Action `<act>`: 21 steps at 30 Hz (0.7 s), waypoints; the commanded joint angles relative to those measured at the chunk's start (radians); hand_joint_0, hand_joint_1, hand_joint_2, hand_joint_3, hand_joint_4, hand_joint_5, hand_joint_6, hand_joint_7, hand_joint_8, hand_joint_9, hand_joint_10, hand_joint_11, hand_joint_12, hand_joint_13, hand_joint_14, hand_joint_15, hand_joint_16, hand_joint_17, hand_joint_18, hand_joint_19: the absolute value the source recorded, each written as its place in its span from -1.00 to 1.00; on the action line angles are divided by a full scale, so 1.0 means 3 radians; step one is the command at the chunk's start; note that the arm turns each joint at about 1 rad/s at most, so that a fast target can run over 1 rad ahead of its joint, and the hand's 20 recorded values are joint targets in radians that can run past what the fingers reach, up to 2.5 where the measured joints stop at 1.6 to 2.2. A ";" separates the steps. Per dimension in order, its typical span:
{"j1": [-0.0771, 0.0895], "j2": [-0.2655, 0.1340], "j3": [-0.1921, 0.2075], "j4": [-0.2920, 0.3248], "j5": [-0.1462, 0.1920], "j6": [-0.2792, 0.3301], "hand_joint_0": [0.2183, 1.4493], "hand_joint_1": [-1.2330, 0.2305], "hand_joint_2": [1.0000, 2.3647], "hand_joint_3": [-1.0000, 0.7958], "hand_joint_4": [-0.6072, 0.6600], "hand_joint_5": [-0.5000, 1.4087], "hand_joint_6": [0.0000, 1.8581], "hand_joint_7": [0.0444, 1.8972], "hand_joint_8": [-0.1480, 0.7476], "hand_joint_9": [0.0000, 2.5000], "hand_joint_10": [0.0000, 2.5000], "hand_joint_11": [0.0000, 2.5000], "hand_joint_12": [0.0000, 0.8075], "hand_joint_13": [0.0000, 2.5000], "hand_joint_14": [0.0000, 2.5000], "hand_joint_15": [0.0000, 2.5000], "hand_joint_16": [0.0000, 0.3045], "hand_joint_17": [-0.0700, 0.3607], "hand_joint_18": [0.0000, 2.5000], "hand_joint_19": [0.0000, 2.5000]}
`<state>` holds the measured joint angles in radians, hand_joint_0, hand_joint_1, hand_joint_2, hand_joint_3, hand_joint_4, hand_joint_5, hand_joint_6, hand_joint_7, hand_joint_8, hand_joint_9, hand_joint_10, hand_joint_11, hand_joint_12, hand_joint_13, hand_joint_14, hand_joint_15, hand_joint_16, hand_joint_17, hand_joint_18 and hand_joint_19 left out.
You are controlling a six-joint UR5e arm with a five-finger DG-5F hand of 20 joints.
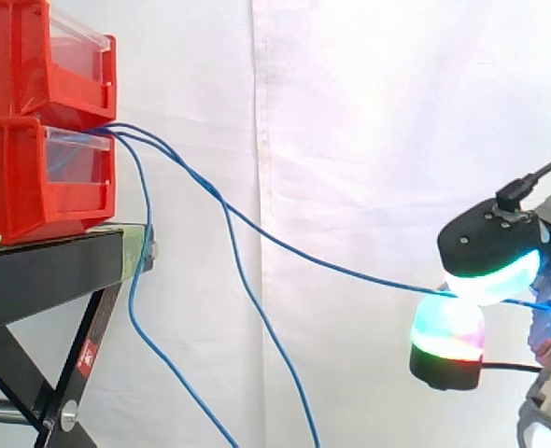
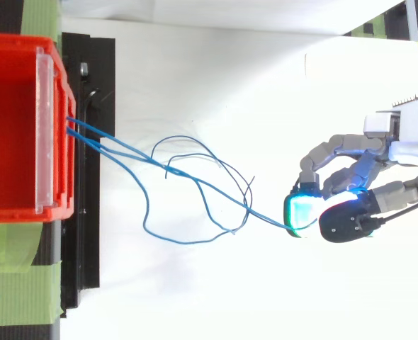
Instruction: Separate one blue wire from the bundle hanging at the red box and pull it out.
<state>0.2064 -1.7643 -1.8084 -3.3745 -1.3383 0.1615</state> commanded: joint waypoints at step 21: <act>0.0028 0.0001 -0.0001 0.0966 0.0110 -0.0109 -0.63 -0.13 0.70 0.02 -0.90 -0.54 -0.08 0.18 -0.03 -0.12 -0.88 0.08 0.11 -0.61 -0.99 -0.35 -0.63 -0.08 -0.68 -0.60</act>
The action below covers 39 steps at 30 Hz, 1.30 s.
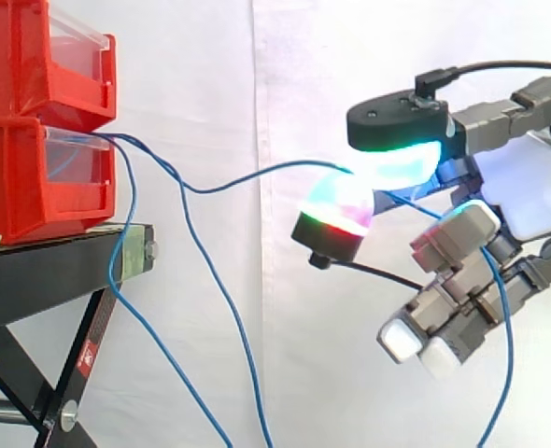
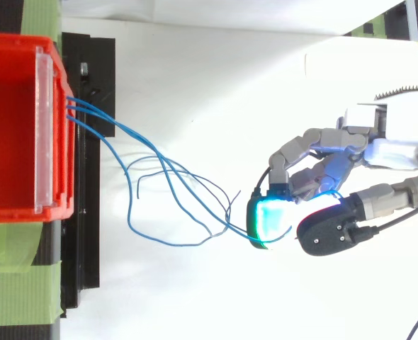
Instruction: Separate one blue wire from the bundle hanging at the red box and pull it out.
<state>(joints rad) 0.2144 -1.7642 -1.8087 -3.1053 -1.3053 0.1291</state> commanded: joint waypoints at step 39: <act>0.0001 0.0000 0.0000 0.0288 0.0010 -0.0001 -0.63 -0.11 0.73 0.03 -0.90 -0.53 -0.08 0.19 -0.03 -0.12 -0.88 0.08 0.12 -0.61 -0.99 -0.36 -0.63 -0.08 -0.68 -0.60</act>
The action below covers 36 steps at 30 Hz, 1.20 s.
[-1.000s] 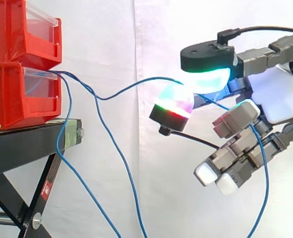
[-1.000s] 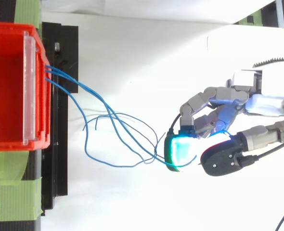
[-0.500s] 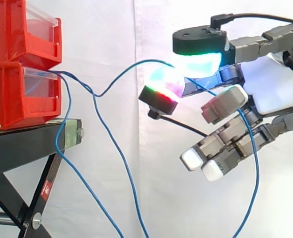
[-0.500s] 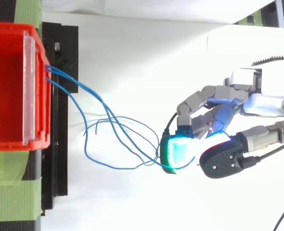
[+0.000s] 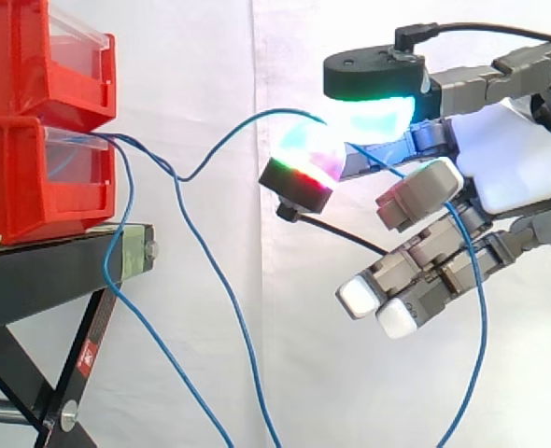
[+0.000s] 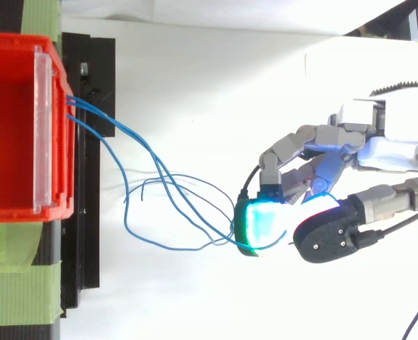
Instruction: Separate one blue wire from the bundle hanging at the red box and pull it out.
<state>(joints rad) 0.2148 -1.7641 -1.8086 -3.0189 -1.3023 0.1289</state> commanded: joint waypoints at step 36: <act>0.0000 0.0000 0.0000 0.0000 0.0000 0.0000 -0.60 -0.11 0.66 0.06 -0.89 -0.54 -0.08 0.20 -0.01 -0.08 -0.98 0.16 0.14 -0.58 -0.99 -0.35 -0.61 -0.06 -0.66 -0.60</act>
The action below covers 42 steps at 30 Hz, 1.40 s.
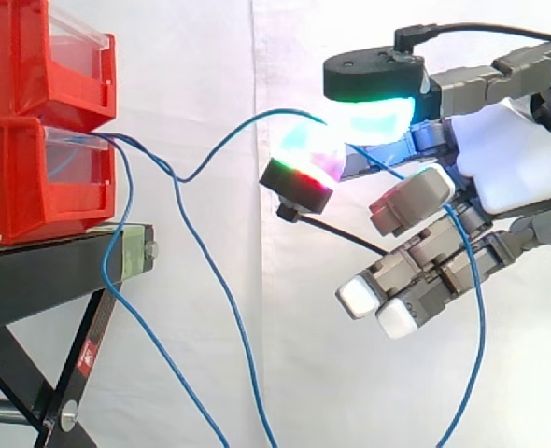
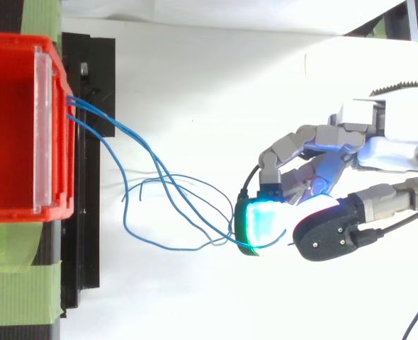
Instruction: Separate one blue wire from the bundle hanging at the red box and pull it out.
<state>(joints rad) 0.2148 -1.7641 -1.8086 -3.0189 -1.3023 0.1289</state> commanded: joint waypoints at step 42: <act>0.0000 0.0000 0.0000 0.0000 0.0000 0.0000 -0.60 -0.10 0.66 0.06 -0.88 -0.54 -0.08 0.19 -0.02 -0.08 -0.98 0.16 0.15 -0.53 -0.99 -0.33 -0.62 -0.07 -0.66 -0.61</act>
<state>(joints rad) 0.2148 -1.7641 -1.8086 -3.0189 -1.3023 0.1289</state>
